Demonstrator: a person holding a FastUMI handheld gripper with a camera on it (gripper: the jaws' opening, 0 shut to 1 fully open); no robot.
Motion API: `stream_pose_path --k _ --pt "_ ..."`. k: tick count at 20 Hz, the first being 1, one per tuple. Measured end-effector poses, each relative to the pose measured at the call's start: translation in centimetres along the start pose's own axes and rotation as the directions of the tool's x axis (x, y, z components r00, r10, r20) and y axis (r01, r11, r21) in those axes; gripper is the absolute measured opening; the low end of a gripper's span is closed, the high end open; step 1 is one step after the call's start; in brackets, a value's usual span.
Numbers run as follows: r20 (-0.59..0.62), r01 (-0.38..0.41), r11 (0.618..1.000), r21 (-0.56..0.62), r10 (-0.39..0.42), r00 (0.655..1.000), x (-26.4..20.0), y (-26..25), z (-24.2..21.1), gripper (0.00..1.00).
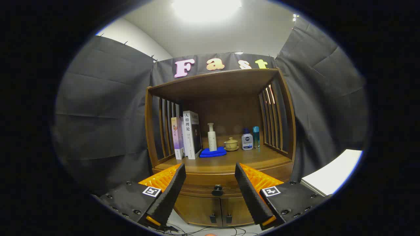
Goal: Pull open the drawer, take out the items inside it, and place them on the countertop above the cabinet.
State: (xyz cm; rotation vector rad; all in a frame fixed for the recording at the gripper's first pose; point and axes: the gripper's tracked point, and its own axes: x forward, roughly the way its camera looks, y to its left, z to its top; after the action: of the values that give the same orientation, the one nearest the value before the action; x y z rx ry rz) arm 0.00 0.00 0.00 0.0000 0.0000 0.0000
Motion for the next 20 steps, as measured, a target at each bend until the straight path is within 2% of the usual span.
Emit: stream_pose_path --k 11,20 --pt "0.022 -0.011 1.000 0.008 0.010 1.000 -0.3 0.7 0.4 0.95" --pt "0.032 0.016 1.000 0.013 -0.017 0.999 -0.3 -0.4 0.6 0.95"
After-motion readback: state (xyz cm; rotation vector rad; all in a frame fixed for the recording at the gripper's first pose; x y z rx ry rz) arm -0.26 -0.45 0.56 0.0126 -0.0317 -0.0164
